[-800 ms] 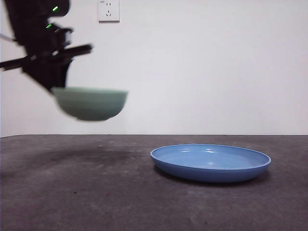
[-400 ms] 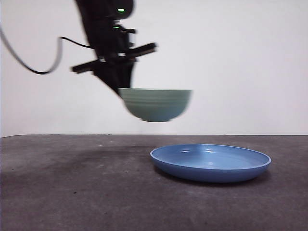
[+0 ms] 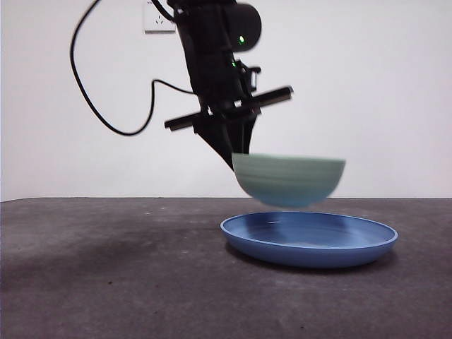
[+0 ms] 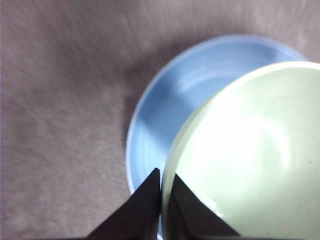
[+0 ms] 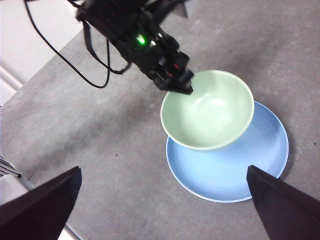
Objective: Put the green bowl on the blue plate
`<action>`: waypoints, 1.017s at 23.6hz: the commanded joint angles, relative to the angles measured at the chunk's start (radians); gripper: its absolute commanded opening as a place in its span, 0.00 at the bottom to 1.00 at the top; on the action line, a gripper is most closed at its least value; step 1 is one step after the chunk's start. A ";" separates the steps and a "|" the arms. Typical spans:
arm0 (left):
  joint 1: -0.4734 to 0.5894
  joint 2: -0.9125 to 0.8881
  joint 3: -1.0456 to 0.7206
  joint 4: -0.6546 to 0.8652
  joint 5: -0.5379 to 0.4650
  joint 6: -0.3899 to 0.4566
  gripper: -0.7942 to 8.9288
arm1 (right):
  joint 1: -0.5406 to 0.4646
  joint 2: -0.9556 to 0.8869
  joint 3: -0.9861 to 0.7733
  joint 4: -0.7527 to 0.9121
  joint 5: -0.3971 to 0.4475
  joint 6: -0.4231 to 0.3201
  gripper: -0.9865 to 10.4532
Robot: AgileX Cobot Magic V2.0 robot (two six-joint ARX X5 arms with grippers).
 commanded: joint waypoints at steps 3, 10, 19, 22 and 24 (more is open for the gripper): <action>-0.024 0.086 0.042 -0.007 0.002 -0.001 0.09 | 0.005 0.004 0.018 -0.004 0.000 0.003 0.62; -0.026 0.126 0.042 0.009 0.012 -0.002 0.09 | 0.005 0.004 0.018 -0.009 0.000 0.003 0.62; -0.027 0.127 0.042 0.042 0.062 -0.016 0.23 | 0.005 0.004 0.018 -0.009 0.000 0.003 0.62; -0.025 0.126 0.043 0.048 0.062 -0.032 0.38 | 0.005 0.004 0.018 -0.009 0.000 0.003 0.62; -0.016 0.123 0.055 0.039 0.065 -0.048 0.63 | 0.005 0.004 0.018 -0.009 0.000 0.003 0.62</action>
